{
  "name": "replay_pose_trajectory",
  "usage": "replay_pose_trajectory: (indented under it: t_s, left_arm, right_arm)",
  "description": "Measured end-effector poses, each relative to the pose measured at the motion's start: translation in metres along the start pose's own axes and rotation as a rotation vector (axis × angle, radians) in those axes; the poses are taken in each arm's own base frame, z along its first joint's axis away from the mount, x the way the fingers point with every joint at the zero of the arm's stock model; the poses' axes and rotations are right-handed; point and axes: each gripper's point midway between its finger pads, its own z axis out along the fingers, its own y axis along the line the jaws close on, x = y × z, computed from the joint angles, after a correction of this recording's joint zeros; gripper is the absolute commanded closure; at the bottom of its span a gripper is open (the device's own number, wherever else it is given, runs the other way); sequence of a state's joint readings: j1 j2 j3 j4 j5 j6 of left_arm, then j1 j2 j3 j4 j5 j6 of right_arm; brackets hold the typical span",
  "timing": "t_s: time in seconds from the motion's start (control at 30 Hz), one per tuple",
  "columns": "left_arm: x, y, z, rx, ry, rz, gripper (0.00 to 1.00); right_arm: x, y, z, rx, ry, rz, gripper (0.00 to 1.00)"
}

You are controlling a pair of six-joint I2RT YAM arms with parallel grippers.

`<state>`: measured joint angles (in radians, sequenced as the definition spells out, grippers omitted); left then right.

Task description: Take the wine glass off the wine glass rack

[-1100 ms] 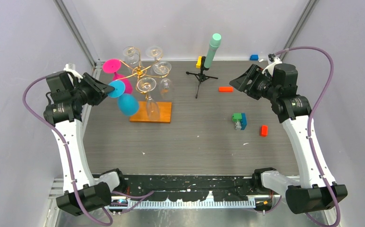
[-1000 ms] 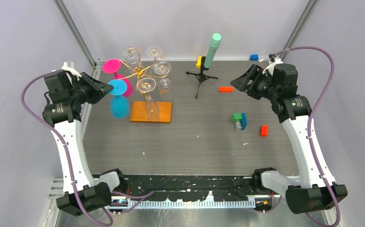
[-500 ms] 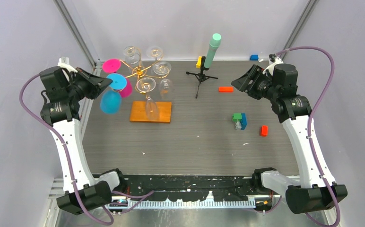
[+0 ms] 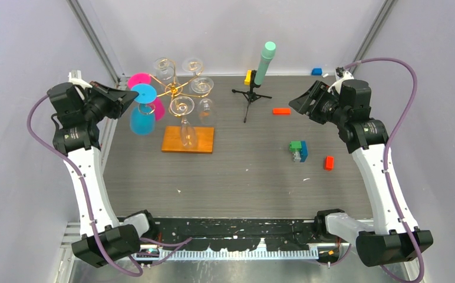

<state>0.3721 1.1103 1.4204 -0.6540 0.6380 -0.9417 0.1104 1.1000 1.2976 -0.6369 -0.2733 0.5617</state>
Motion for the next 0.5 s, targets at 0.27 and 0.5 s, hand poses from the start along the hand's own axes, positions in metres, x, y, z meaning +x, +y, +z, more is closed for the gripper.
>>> replay_pose_trajectory:
  t_s: [0.27, 0.5]
  left_arm:
    - [0.002, 0.009, 0.017, 0.033, 0.038, -0.038, 1.0]
    - [0.006, -0.004, 0.017, 0.11, 0.075, -0.047, 1.0]
  right_arm:
    - [0.002, -0.002, 0.001, 0.003, 0.007, -0.001, 0.37]
    - [0.006, -0.004, 0.002, 0.006, 0.015, 0.001, 0.26]
